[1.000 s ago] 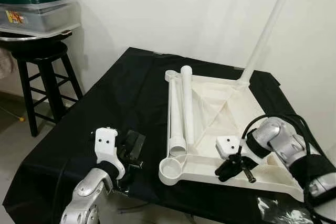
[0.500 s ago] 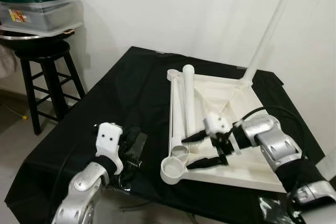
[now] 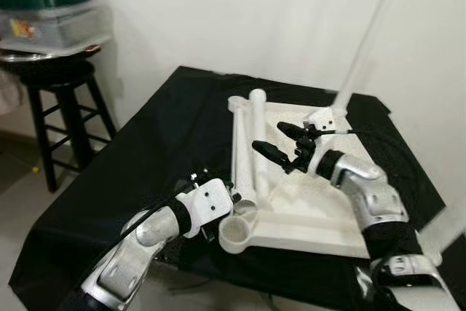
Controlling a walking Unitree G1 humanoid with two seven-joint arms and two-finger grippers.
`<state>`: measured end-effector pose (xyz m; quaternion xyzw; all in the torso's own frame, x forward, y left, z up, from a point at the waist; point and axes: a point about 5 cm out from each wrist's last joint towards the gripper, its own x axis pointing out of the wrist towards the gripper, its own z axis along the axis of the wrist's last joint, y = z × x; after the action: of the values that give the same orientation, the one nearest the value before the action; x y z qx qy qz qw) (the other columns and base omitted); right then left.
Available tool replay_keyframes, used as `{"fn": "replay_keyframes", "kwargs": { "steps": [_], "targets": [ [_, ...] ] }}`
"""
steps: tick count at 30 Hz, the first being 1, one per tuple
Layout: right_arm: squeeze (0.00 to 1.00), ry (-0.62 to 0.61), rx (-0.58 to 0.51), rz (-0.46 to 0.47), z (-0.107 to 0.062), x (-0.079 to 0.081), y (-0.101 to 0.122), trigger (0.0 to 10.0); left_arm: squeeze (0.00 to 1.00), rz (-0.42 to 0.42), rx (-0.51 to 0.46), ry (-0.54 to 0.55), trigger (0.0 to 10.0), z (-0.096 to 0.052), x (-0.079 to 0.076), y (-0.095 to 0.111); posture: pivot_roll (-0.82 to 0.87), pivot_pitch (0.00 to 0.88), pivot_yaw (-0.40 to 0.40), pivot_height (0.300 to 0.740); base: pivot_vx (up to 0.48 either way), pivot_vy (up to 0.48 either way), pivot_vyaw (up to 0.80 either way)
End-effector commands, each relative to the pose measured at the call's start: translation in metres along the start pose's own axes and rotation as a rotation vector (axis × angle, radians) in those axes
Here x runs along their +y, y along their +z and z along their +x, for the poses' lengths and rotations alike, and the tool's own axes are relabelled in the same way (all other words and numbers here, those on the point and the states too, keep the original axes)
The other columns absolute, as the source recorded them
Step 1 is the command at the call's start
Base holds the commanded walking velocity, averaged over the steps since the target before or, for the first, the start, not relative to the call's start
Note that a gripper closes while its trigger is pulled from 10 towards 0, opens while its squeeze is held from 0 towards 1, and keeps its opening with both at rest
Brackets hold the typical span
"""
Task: Building children table
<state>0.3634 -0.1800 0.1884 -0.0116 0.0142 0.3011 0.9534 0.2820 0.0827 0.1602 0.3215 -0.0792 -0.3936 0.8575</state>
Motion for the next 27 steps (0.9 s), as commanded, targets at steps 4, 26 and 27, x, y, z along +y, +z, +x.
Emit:
{"fn": "replay_keyframes", "kwargs": {
  "steps": [4,26,27],
  "targets": [
    [0.0,-0.144,0.027,0.067,-0.008,-0.01,-0.014,10.0,0.0,0.108,0.048,-0.054,10.0,0.009,-0.003,0.0,0.0,0.0,-0.081,0.74,0.0,0.0,-0.72],
    [0.0,-0.122,0.148,-0.072,0.01,0.014,-0.023,10.0,0.0,0.578,0.415,-0.175,10.0,-0.007,0.024,-0.039,0.01,0.0,-0.06,0.74,0.0,0.0,-0.23],
    [0.0,-0.076,0.189,-0.111,0.01,0.022,-0.028,10.0,0.0,0.589,0.436,-0.179,10.0,-0.008,0.026,-0.041,0.01,0.0,-0.062,0.74,0.0,0.0,0.0]
  ]
}}
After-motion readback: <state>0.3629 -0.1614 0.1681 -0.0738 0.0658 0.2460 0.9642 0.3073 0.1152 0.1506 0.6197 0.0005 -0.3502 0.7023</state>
